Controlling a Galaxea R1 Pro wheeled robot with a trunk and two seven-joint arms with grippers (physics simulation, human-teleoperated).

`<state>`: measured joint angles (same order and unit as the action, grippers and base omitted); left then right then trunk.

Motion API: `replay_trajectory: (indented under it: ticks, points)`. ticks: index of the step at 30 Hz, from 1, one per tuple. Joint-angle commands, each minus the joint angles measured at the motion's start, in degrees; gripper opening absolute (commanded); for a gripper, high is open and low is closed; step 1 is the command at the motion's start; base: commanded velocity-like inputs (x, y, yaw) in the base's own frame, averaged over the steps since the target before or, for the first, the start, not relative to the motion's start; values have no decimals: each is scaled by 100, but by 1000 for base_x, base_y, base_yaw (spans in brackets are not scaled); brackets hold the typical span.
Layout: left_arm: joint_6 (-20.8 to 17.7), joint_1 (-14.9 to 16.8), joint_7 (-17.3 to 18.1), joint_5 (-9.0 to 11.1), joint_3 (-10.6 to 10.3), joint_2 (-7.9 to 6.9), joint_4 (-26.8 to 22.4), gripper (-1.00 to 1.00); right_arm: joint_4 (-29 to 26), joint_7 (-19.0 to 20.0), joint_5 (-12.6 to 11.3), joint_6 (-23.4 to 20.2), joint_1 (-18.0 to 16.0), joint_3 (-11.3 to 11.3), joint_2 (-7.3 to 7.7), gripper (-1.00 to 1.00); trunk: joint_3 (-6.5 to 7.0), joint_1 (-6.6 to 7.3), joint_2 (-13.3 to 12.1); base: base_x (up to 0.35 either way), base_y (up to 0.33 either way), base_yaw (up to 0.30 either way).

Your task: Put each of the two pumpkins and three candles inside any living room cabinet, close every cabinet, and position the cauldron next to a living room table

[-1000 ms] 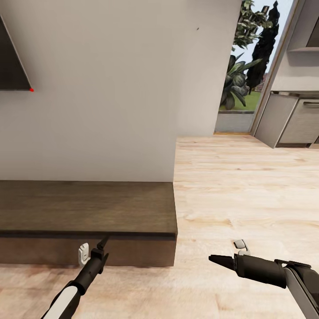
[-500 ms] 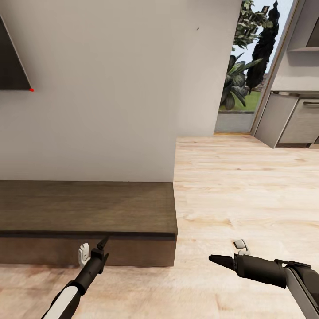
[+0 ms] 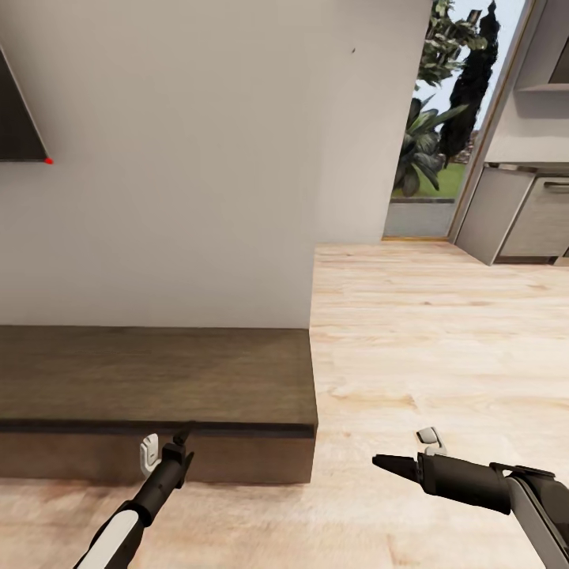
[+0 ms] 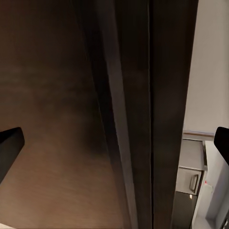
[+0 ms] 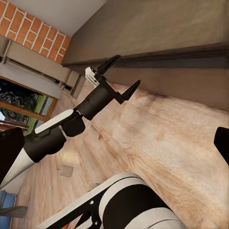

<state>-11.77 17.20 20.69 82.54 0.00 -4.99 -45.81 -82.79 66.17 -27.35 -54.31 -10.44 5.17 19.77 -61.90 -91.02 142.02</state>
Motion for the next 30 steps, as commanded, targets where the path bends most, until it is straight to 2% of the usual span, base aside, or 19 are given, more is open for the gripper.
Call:
replay_trajectory:
  ticks: [1, 8, 23, 30]
  points:
    - [-44, 2, 14, 60, 0, -2, 2, 100, 0, 10, -7, -27, -2, 2, 1, 100, -5, 1, 2, 69, 0, 0]
    - [-44, 2, 14, 60, 2, -2, 6, 100, 0, 10, -7, -27, -8, 2, 1, 100, -5, 1, 2, 55, 0, 0]
    - [-44, 2, 14, 60, 3, -2, 3, 100, 6, 9, -7, -27, -5, 2, 1, 100, -5, 1, 2, -49, 0, 0]
    - [-44, 2, 14, 60, 5, -2, 4, 100, 1, 10, -7, -27, -4, 2, 1, 100, -5, 1, 2, 103, 0, 0]
